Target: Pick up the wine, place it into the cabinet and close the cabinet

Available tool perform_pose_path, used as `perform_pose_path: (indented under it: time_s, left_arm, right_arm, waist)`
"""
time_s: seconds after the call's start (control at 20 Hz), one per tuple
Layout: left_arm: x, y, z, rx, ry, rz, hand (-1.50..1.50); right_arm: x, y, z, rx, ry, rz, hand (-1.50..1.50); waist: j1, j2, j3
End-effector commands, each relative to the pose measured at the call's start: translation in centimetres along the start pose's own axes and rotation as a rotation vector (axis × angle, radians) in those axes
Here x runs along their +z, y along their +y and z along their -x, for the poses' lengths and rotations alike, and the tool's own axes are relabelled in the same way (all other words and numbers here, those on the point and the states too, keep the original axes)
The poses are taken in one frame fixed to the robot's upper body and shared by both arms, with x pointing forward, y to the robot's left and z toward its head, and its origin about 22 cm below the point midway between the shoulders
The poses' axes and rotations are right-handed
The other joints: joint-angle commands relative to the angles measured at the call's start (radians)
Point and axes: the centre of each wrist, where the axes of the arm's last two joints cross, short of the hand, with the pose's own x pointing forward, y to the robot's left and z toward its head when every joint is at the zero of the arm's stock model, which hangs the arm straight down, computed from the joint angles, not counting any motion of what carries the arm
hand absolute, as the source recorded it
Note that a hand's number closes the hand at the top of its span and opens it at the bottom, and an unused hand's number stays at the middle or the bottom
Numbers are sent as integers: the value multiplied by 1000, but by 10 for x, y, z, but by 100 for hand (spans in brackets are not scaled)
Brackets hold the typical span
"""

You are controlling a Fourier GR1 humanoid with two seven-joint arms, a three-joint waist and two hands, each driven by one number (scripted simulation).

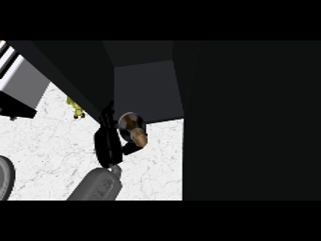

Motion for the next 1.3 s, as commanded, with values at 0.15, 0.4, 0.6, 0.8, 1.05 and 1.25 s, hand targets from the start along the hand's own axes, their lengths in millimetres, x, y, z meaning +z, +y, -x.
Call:
perform_pose_path:
  time_s: [0.15,0.4,0.6,0.8,1.05,1.25]
  left_arm:
    - [-63,-17,-75,-85,-68,93,-150]
    - [-79,-20,-109,-84,-62,126,-150]
    - [-96,-16,-138,13,-94,116,-150]
    - [-105,-11,-139,112,-127,114,-150]
    - [-103,-12,-138,214,-143,80,-150]
    - [-102,-11,-130,301,-167,55,-150]
  right_arm:
    - [4,0,-11,-26,-13,7,-150]
    - [5,0,-10,-35,-10,15,-150]
    - [3,-1,-14,-35,-30,3,-150]
    - [12,1,-22,-26,-27,4,-150]
    - [6,2,-17,-48,-16,12,-150]
    - [10,5,-23,-36,-11,26,-150]
  waist:
    - [-1,13,-13]
    - [21,13,-16]
    - [21,21,-18]
    - [24,17,-18]
    - [27,16,-18]
    - [53,10,-18]
